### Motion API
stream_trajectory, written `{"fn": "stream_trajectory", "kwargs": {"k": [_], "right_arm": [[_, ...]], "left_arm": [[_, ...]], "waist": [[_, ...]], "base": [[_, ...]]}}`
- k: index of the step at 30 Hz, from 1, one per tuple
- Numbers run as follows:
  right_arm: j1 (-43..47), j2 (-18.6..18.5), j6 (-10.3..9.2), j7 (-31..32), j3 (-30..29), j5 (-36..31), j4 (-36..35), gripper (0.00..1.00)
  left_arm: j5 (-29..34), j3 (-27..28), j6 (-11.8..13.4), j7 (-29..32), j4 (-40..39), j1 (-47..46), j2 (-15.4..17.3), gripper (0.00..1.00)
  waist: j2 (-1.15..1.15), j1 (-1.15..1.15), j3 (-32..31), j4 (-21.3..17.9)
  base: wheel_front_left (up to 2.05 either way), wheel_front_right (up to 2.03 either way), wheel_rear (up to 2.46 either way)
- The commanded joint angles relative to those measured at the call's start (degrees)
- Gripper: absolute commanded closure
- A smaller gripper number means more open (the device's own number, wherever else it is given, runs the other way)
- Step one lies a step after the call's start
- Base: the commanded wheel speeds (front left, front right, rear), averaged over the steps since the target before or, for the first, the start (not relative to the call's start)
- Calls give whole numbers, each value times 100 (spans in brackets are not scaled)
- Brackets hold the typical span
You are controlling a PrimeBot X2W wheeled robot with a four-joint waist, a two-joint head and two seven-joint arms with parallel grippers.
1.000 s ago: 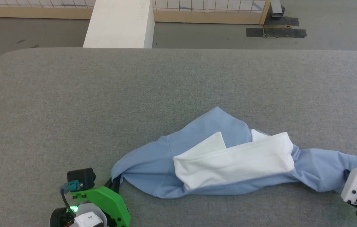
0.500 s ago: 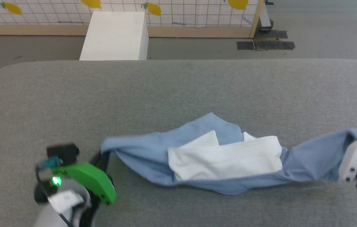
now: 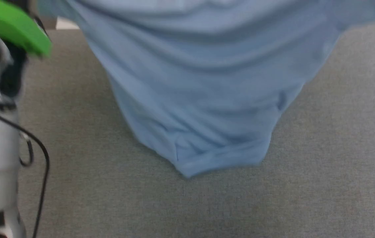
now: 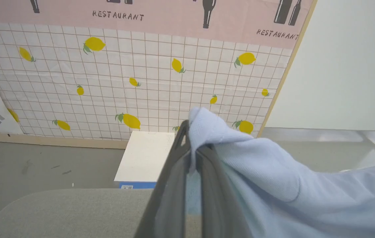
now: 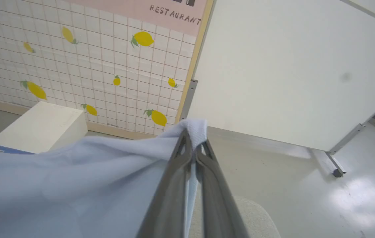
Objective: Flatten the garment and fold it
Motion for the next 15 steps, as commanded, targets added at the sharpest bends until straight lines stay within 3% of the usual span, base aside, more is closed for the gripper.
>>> {"fn": "stream_trajectory", "kwargs": {"k": [1, 9, 15], "right_arm": [[-453, -15, -9, -137, 75, -132, 194, 100], [-2596, 194, -9, -1296, 103, -709, 1016, 100], [-3309, 256, -9, -1866, -33, -962, 1598, 100]], "left_arm": [[111, 76, 87, -111, 120, -454, 51, 100], [516, 301, 337, -1135, 856, -2493, 104, 100], [612, 295, 246, -1753, 1269, -3109, 110, 100]], "waist": [[0, -1, 720, -227], [0, -1, 1240, -296], [0, -1, 1278, -236]], "base": [[0, 0, 0], [0, 0, 0], [0, 0, 0]]}}
